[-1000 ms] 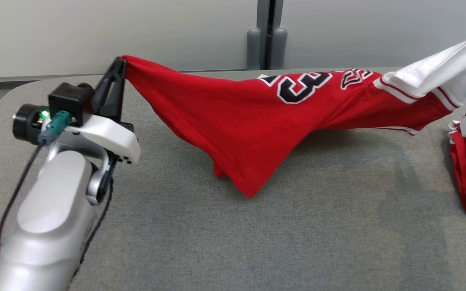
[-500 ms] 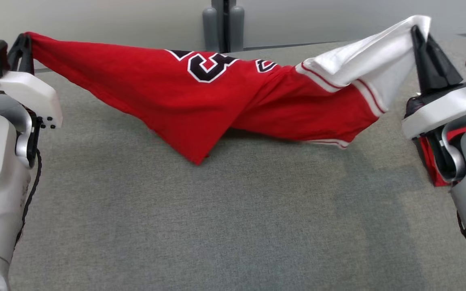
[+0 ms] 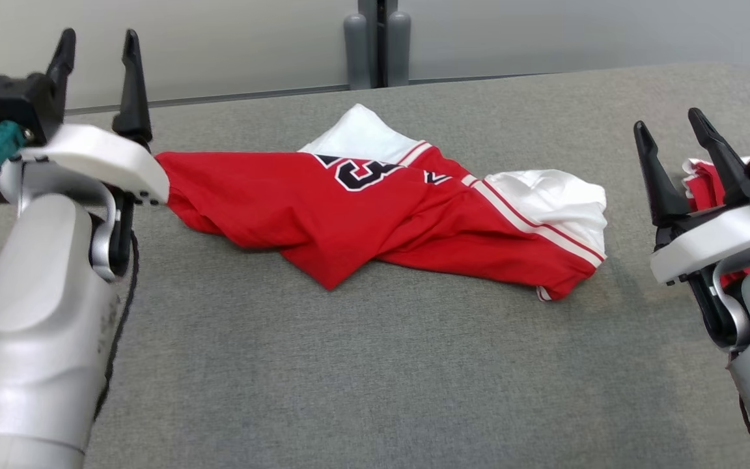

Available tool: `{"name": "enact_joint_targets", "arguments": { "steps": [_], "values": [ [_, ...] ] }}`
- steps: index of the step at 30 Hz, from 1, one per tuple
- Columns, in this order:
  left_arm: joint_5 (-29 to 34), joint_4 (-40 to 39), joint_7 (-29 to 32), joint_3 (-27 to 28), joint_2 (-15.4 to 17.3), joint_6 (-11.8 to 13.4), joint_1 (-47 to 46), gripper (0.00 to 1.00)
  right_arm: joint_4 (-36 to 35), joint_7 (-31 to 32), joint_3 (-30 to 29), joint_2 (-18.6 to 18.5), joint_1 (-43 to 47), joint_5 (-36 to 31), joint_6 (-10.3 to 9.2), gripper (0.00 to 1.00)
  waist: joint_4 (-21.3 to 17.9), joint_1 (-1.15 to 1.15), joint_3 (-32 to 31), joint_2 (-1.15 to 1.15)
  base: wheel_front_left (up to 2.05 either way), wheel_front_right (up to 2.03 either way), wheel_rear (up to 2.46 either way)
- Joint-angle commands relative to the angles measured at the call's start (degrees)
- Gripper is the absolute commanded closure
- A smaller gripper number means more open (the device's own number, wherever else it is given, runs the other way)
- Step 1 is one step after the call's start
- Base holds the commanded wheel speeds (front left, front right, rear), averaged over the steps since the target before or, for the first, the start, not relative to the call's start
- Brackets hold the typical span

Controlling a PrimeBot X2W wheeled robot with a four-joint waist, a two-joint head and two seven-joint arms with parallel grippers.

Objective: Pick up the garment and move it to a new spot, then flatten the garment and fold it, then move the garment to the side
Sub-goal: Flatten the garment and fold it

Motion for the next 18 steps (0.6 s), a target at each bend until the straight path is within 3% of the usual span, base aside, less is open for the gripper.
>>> {"name": "enact_joint_targets", "arguments": {
  "steps": [1,6,10,18],
  "values": [
    [0.35,-2.45,-0.17,0.74,-0.27,-0.46,2.75,0.0,-0.98,-0.77,-0.81,0.0,1.33,-0.01,-0.02,0.0,1.69,0.0,-1.5,0.0,0.0,0.0,0.0],
    [1.25,-15.25,-0.13,3.07,-3.05,-1.32,14.59,0.0,-5.78,-2.73,-5.11,2.44,8.01,-1.0,-0.02,0.0,4.91,0.0,-4.43,0.0,0.0,0.0,0.0],
    [3.83,-23.98,-0.13,2.29,-4.98,-1.15,25.1,0.0,-9.46,-3.84,-9.61,5.96,15.15,-5.55,-0.02,0.0,7.28,0.0,-6.64,0.0,0.0,0.0,0.0],
    [6.15,-32.14,-0.15,1.63,-8.01,0.31,41.0,0.0,-14.74,-4.57,-15.62,14.27,26.91,-9.5,-0.02,0.0,9.9,0.0,-8.55,0.0,0.0,0.0,0.0]
  ]
}}
